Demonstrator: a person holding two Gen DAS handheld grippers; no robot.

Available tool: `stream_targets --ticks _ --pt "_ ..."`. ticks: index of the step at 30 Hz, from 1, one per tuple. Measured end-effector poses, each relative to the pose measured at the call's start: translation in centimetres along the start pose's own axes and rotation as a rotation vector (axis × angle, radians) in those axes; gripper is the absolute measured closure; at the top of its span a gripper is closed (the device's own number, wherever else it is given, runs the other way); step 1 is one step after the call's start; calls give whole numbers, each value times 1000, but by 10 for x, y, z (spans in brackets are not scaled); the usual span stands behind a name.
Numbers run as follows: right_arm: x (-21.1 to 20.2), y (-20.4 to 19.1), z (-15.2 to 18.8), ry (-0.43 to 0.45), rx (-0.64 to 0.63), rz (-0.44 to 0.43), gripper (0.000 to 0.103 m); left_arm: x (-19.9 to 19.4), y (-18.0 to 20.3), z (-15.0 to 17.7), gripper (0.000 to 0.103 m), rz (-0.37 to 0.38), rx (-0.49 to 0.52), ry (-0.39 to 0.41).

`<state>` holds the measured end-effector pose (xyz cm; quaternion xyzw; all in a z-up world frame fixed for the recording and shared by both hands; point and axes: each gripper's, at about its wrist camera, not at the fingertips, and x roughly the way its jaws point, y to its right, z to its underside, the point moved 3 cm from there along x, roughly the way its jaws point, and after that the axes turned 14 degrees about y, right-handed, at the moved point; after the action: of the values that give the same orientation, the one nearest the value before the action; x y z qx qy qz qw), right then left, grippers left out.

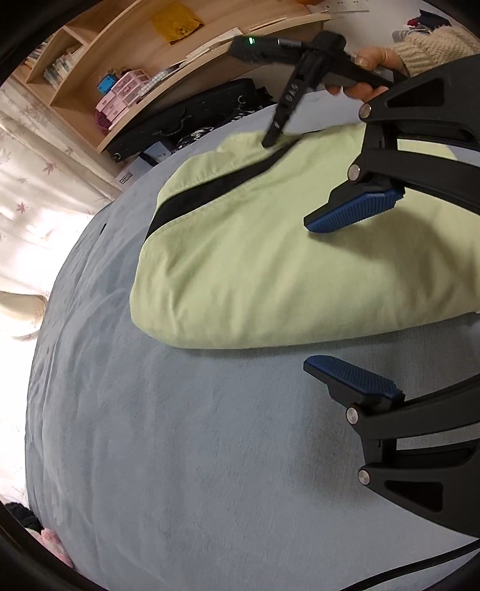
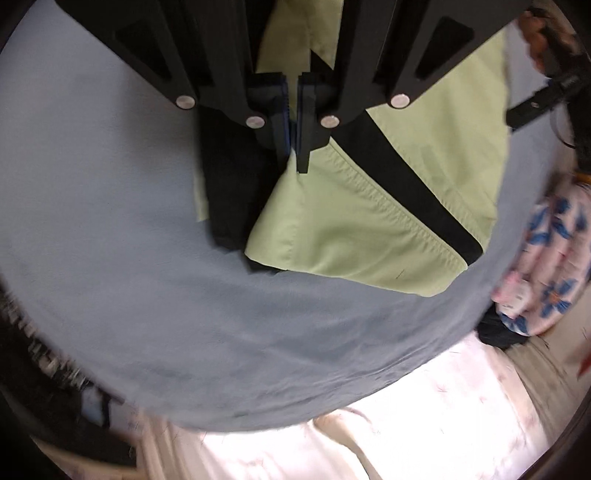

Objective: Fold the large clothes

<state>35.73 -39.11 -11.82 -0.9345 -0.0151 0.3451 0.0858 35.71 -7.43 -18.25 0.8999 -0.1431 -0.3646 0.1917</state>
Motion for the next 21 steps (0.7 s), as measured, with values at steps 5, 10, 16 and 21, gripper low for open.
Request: stream_targets --ticks 5,10,16,21 --pt "-23 19 -23 83 -30 141 102 11 19 0 35 7 47 2" --pt "10 69 -20 15 43 322 103 31 20 1 35 -64 54 2" --pt "3 61 -1 -18 142 78 102 37 16 2 35 -48 41 6" --pt "2 51 0 -31 214 -39 67 35 15 4 34 -54 30 14"
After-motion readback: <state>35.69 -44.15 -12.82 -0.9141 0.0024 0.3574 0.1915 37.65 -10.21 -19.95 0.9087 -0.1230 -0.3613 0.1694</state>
